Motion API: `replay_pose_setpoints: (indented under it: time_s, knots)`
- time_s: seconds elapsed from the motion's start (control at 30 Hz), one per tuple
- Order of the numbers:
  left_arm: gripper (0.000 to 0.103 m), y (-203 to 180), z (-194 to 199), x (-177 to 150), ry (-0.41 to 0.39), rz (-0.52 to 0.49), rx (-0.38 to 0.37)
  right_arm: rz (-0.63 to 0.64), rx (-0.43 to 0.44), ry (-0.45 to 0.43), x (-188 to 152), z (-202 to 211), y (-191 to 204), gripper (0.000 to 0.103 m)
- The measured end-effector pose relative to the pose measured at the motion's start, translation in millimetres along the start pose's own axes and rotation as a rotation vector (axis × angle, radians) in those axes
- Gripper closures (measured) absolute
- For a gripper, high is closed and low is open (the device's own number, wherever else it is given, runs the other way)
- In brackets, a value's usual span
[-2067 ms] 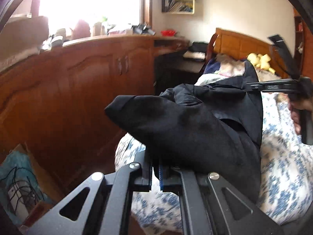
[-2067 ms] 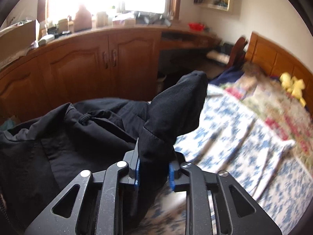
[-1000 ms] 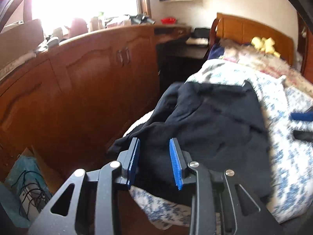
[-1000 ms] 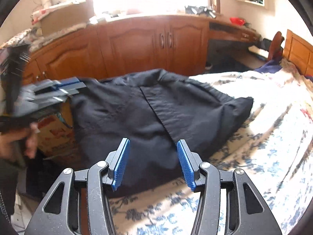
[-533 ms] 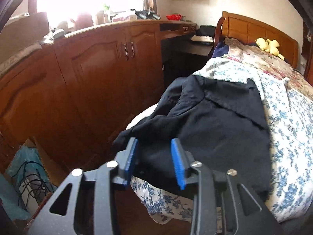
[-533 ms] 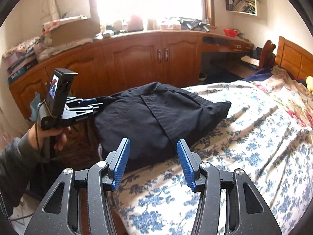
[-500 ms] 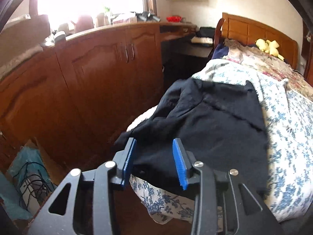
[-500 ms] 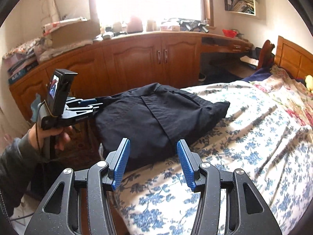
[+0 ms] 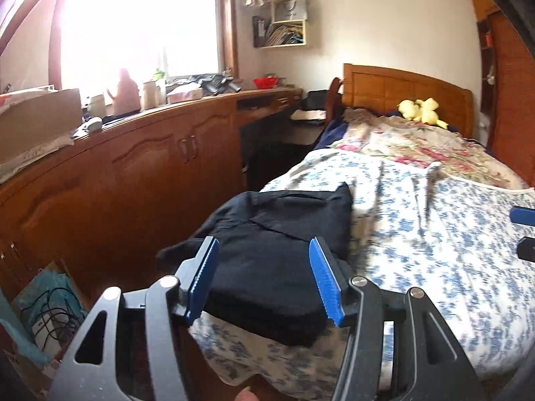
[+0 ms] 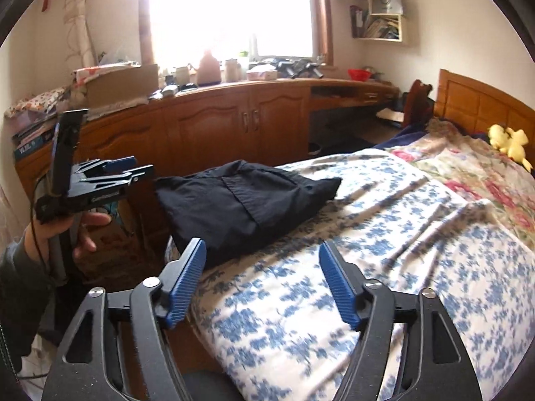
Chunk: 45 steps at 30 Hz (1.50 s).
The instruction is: Fold large clothes
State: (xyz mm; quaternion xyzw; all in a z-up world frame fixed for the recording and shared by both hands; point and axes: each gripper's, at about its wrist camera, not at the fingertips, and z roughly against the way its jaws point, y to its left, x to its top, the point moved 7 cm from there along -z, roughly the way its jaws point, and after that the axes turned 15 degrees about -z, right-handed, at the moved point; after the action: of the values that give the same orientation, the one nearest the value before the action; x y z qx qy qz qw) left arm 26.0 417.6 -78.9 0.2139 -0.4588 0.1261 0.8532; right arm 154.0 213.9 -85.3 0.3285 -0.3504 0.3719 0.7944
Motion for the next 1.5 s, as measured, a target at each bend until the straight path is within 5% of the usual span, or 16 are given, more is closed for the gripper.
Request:
replay_pose_setpoints:
  time_s: [0.23, 0.57, 0.9, 1.5]
  knots:
    - [0.048, -66, 14, 1, 0.006, -0.051, -0.036, -0.041, -0.066, -0.031, -23, 37, -27, 0.017]
    - [0.048, -195, 12, 1, -0.001, -0.106, -0.253, -0.116, -0.142, -0.065, -64, 78, -84, 0.016]
    - [0.048, -295, 53, 12, -0.02, -0.166, -0.402, -0.212, -0.317, -0.123, -104, 154, -142, 0.016]
    - [0.047, -357, 172, 73, -0.203, -0.205, -0.539, -0.347, -0.529, -0.374, -123, 330, -165, 0.016]
